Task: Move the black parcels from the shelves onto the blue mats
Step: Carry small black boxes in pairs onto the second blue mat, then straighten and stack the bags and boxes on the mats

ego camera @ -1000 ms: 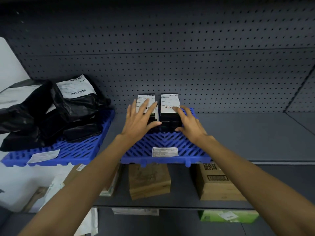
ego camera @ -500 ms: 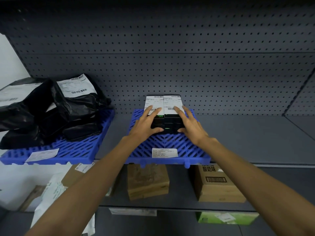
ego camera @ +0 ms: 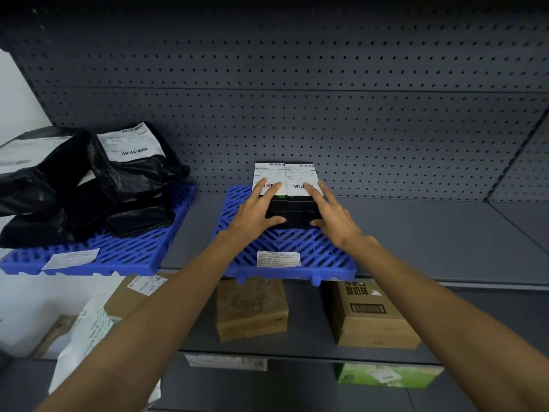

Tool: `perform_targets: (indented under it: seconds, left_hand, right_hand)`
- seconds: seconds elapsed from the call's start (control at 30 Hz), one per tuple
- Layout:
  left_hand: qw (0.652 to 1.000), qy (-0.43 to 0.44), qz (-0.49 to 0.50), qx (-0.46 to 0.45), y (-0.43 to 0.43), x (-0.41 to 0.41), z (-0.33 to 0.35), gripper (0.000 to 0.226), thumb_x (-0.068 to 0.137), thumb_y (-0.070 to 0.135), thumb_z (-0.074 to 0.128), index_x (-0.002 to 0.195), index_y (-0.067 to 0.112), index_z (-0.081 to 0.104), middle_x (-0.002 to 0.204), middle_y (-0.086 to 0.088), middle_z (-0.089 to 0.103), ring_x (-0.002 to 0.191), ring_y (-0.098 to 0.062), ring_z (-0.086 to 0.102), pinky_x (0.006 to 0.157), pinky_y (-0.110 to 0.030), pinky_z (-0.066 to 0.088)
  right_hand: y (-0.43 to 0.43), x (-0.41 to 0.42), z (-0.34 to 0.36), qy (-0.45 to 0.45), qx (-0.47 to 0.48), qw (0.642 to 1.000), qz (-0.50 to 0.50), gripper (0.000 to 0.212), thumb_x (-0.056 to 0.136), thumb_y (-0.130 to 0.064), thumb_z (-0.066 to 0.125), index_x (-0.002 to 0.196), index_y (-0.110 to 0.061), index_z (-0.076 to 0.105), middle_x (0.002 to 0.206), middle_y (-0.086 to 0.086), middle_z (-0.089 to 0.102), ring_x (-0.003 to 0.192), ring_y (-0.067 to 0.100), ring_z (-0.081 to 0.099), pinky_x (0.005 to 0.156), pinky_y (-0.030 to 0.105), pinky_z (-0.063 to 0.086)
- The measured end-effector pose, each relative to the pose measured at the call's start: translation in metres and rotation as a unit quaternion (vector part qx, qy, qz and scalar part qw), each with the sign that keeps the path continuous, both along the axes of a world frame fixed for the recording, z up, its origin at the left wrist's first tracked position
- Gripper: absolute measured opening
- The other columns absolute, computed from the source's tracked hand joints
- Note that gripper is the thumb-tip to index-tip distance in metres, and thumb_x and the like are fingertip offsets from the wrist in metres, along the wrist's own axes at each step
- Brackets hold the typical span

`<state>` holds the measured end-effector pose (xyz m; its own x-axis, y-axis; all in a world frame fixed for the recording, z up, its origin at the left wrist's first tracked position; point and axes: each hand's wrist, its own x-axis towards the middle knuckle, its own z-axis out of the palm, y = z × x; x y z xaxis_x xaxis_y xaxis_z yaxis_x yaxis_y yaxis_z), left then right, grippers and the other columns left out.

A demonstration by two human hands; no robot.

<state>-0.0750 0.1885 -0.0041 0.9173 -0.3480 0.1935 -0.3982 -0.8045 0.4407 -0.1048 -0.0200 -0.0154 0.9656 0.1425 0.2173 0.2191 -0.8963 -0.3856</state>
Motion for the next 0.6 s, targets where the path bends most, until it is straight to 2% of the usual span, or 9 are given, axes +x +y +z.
perform_targets:
  seconds: [0.1, 0.2, 0.3, 0.37, 0.5, 0.6]
  left_hand:
    - [1.0, 0.006, -0.006, 0.012, 0.004, 0.0, 0.004, 0.083, 0.089, 0.04, 0.068, 0.155, 0.031, 0.018, 0.164, 0.0, 0.001, 0.149, -0.024, 0.018, 0.116, -0.05, 0.029]
    - [1.0, 0.005, -0.014, 0.027, 0.011, -0.002, 0.01, 0.08, 0.091, 0.049, 0.061, 0.155, 0.031, 0.018, 0.165, 0.0, 0.003, 0.15, -0.025, 0.016, 0.117, -0.05, 0.026]
    - [0.999, -0.008, -0.007, 0.051, 0.019, -0.007, 0.016, 0.072, 0.093, 0.056, 0.051, 0.154, 0.034, 0.019, 0.164, 0.001, 0.008, 0.149, -0.029, 0.016, 0.116, -0.051, 0.025]
    - [0.996, -0.034, 0.002, 0.084, 0.025, -0.012, 0.021, 0.068, 0.095, 0.058, 0.047, 0.154, 0.035, 0.021, 0.164, 0.0, 0.013, 0.149, -0.031, 0.017, 0.114, -0.054, 0.028]
    - [0.986, -0.092, 0.034, 0.137, 0.031, -0.03, 0.036, 0.067, 0.096, 0.057, 0.044, 0.154, 0.03, 0.024, 0.161, -0.001, 0.023, 0.147, -0.029, 0.022, 0.107, -0.052, 0.038]
    - [0.978, -0.13, 0.058, 0.156, 0.042, -0.045, 0.054, 0.066, 0.097, 0.051, 0.048, 0.153, 0.026, 0.026, 0.158, -0.001, 0.028, 0.146, -0.026, 0.024, 0.106, -0.049, 0.043]
  right_hand:
    - [-0.001, 0.003, 0.007, 0.038, -0.001, 0.999, 0.023, 0.096, 0.091, 0.011, 0.055, 0.155, -0.041, 0.005, 0.164, -0.001, -0.008, 0.138, 0.031, 0.038, 0.107, 0.047, 0.04]
    - [-0.011, 0.005, 0.018, 0.078, -0.011, 0.995, 0.061, 0.099, 0.09, 0.018, 0.046, 0.154, -0.044, 0.004, 0.163, -0.006, -0.013, 0.14, 0.023, 0.036, 0.109, 0.041, 0.04]
    - [-0.02, 0.007, 0.032, 0.073, -0.042, 0.993, 0.078, 0.093, 0.09, 0.021, 0.042, 0.155, -0.039, 0.013, 0.164, -0.002, -0.006, 0.14, 0.022, 0.037, 0.109, 0.033, 0.037]
    - [-0.019, 0.008, 0.042, 0.036, -0.067, 0.994, 0.079, 0.086, 0.09, 0.019, 0.044, 0.154, -0.032, 0.021, 0.164, 0.001, 0.003, 0.138, 0.023, 0.041, 0.105, 0.034, 0.043]
    - [0.003, 0.006, 0.056, -0.05, -0.098, 0.989, 0.094, 0.052, 0.1, -0.01, 0.049, 0.148, -0.024, 0.035, 0.157, 0.003, 0.028, 0.132, 0.031, 0.046, 0.099, 0.049, 0.046]
    - [0.027, 0.005, 0.067, -0.067, -0.113, 0.984, 0.124, 0.047, 0.1, -0.019, 0.051, 0.146, -0.022, 0.039, 0.152, 0.002, 0.036, 0.132, 0.03, 0.044, 0.098, 0.047, 0.047]
